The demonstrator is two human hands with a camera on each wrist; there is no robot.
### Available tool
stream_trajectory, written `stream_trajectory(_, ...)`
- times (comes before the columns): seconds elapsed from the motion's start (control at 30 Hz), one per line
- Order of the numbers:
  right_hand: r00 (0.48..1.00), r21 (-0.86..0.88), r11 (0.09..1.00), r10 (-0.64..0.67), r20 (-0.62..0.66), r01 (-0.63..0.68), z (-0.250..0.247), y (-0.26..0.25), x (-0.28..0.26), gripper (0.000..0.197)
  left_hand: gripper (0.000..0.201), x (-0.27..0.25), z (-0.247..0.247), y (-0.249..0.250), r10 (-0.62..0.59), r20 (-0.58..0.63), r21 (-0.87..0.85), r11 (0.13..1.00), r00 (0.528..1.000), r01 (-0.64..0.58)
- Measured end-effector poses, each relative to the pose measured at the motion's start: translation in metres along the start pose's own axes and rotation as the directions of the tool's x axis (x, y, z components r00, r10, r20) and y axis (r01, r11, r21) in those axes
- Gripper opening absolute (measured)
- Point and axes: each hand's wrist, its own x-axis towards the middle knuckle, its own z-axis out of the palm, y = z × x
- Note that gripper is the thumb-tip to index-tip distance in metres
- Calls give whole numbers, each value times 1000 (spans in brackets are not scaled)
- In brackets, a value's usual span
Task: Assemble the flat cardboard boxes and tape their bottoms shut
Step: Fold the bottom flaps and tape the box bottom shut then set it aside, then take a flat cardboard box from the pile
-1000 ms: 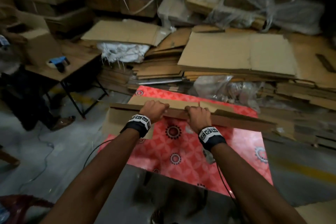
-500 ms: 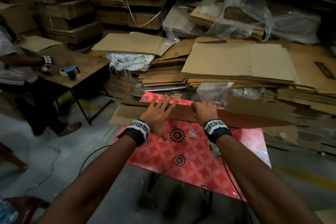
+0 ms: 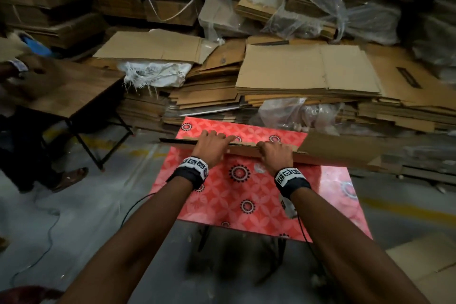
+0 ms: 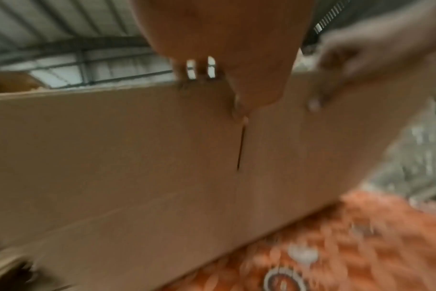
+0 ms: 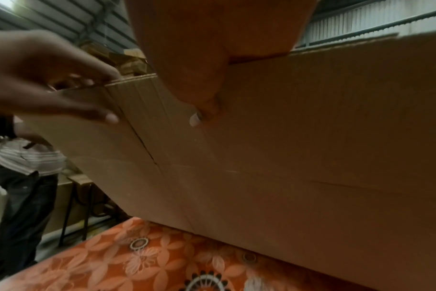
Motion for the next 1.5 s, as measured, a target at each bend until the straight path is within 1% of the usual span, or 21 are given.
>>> stream_trajectory(0.1, 998, 14, 999, 45, 31, -45, 0, -7, -5, 24, 40, 7, -2, 2, -21, 54, -53, 998, 998, 24)
stream_trajectory(0.2, 998, 44, 998, 43, 34, -45, -6, 0, -6, 32, 34, 5, 5, -2, 38, 63, -31, 999, 997, -36)
stream_trajectory(0.23, 999, 42, 998, 34, 33, -36, -9, 8, -5, 39, 31, 4, 8, -4, 58, 68, -29, 998, 996, -56)
stream_trajectory(0.3, 998, -8, 999, 43, 52, -43, -12, 29, -5, 65, 25, 5, 15, -9, 82, 47, -34, 996, 995, -81)
stream_trajectory(0.37, 990, -61, 993, 111, 91, -106, -10, 55, -7, 92, 23, 7, 16, -14, 97, 33, -53, 994, 995, -95)
stream_trajectory(0.4, 981, -87, 985, 160, 109, -151, -9, 67, -9, 100, 23, 8, 16, -16, 109, 26, -59, 992, 994, -107)
stream_trajectory(0.43, 972, -104, 976, 203, 121, -191, -9, 76, -12, 103, 23, 8, 15, -18, 119, 19, -60, 991, 993, -117)
stream_trajectory(0.47, 963, -117, 968, 235, 131, -220, -10, 81, -15, 100, 23, 10, 15, -20, 128, 10, -55, 990, 992, -127)
stream_trajectory(0.53, 958, -130, 963, 252, 139, -235, -13, 86, -17, 86, 25, 15, 16, -24, 131, -5, -31, 991, 991, -131)
stream_trajectory(0.63, 958, -21, 962, 274, 82, -273, -17, 84, -17, 53, 29, 26, 11, -30, 128, -17, -20, 992, 992, -128)
stream_trajectory(0.67, 953, 9, 956, 293, 80, -294, -16, 85, -16, 43, 27, 29, 11, -31, 139, -17, -13, 990, 990, -139)
stream_trajectory(0.7, 950, 26, 953, 298, 88, -302, -14, 87, -15, 37, 26, 32, 9, -32, 159, -7, -1, 987, 987, -159)
stream_trajectory(0.8, 941, 17, 952, 299, 161, -305, -9, 93, -16, 32, 29, 42, 8, -38, 251, 33, 26, 968, 968, -252)
stream_trajectory(0.87, 946, -22, 955, 296, 129, -296, -13, 97, -17, 27, 38, 50, 7, -44, 313, 48, 4, 950, 949, -313)
stream_trajectory(0.93, 957, -62, 959, 282, 64, -278, -22, 99, -16, 26, 44, 57, -2, -51, 353, 46, -66, 935, 934, -350)
stream_trajectory(1.03, 961, -107, 956, 275, 0, -273, -39, 101, -8, 29, 48, 73, -18, -60, 305, 28, -179, 938, 952, -296)
stream_trajectory(1.13, 948, -115, 941, 315, -48, -319, -57, 100, 3, 30, 44, 90, -36, -64, 233, 9, -244, 944, 973, -224)
stream_trajectory(1.27, 928, -103, 926, 348, -135, -363, -90, 104, 18, 25, 41, 110, -68, -67, 165, -92, -218, 959, 982, -182)
stream_trajectory(1.33, 911, -79, 919, 366, -188, -386, -112, 110, 25, 21, 43, 121, -88, -66, 146, -143, -161, 972, 979, -169)
stream_trajectory(1.4, 897, -72, 918, 363, -253, -391, -135, 121, 35, 21, 52, 133, -111, -65, 149, -172, -102, 980, 974, -168)
stream_trajectory(1.5, 884, -139, 915, 314, -346, -379, -168, 143, 54, 27, 77, 156, -145, -67, 200, -175, -106, 970, 964, -221)
